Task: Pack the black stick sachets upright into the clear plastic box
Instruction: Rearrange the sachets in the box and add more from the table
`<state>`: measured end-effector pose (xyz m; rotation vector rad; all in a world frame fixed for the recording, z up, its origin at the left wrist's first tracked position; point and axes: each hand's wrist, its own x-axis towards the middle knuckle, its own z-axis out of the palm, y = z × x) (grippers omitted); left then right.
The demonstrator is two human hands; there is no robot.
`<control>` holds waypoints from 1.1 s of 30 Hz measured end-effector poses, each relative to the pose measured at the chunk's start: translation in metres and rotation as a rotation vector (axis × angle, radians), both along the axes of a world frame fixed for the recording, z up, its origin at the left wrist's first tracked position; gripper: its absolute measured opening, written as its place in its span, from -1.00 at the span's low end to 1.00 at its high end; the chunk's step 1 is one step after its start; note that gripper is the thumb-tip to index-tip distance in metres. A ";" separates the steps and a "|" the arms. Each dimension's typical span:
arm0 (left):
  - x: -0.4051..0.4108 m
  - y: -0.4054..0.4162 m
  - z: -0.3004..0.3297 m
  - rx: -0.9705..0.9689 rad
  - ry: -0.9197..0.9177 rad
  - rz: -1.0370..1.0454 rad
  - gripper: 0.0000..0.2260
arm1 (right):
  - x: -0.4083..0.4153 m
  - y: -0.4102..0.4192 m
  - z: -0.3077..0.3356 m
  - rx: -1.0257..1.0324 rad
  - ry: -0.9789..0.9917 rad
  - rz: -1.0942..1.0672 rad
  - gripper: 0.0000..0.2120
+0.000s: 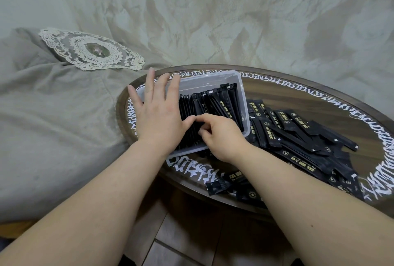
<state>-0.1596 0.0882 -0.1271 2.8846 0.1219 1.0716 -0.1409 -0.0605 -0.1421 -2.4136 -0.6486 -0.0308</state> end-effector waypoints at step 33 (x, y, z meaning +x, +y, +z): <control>0.001 0.012 -0.009 0.065 0.028 -0.008 -0.48 | 0.002 -0.005 0.006 -0.060 0.000 0.047 -0.54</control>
